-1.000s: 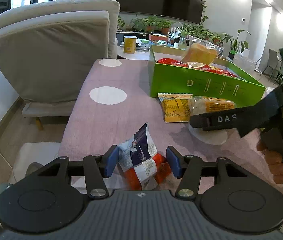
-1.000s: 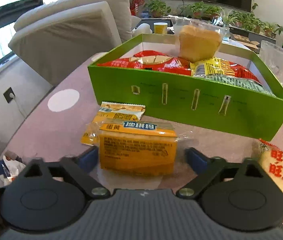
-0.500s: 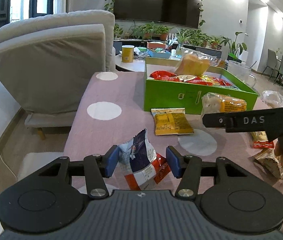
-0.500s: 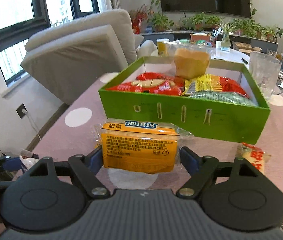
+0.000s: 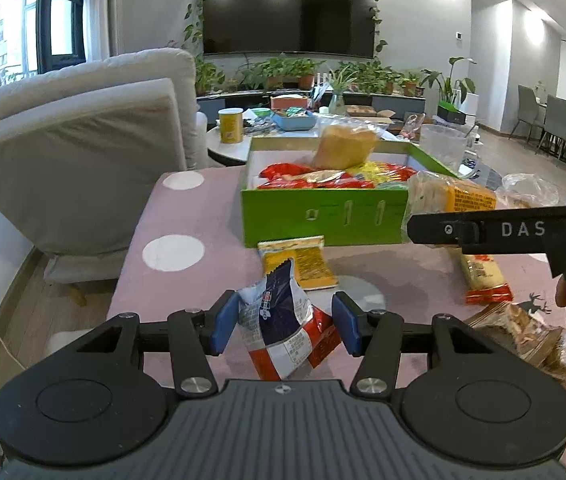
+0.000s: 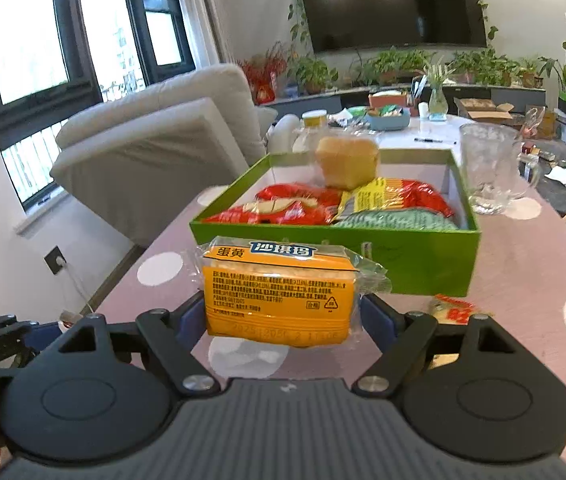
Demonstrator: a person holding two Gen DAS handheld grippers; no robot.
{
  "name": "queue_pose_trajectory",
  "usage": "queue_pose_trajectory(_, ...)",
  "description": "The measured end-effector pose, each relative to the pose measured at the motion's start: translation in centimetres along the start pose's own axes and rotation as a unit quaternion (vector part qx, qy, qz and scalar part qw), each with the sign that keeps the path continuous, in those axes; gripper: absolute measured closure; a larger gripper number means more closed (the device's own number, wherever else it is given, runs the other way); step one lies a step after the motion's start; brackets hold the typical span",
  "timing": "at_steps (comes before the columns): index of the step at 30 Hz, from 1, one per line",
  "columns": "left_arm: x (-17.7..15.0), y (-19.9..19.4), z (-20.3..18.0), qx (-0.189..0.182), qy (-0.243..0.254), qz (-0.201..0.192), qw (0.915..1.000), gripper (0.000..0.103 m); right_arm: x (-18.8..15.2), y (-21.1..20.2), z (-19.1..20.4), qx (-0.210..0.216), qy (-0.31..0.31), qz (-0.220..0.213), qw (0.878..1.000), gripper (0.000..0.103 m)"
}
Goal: Organize snacks
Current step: 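Carry the cheese packet over the green box while the left gripper lifts the blue-and-red bag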
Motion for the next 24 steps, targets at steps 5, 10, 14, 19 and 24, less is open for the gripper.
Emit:
queue_pose_trajectory(5,0.7,0.1,-1.5,-0.013,0.008,-0.002,0.9999,0.054,0.2,-1.1,-1.3,-0.004,0.004,-0.017,1.0,0.045)
queue_pose_trajectory(10,1.5,0.3,-2.8,-0.02,0.019,-0.003,0.9996,0.054,0.7,-1.4,-2.8,-0.008,0.013,-0.03,0.999,0.045)
queue_pose_trajectory(14,2.4,0.5,-3.7,-0.031,0.022,-0.01,0.9992,0.054,1.2,-1.7,-3.6,-0.009,0.015,-0.039,0.999,0.045)
queue_pose_trajectory(19,3.4,1.2,-5.0,-0.043,0.033,-0.013,0.9985,0.054,1.7,-2.1,-4.8,-0.011,0.023,-0.056,0.998,0.045)
queue_pose_trajectory(24,4.8,1.9,-5.9,-0.058,0.03,-0.017,0.9977,0.063,2.3,-1.9,-5.7,-0.01,0.03,-0.065,0.997,0.045)
Point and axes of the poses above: each gripper's, at about its wrist camera, not at the fingertips, and y roughly the way its jaws point, z to its left, x to its top, the point moved 5 cm from there along y, roughly the way its jaws point, and after that the axes turned 6 degrees about x, right-handed, at the moved point
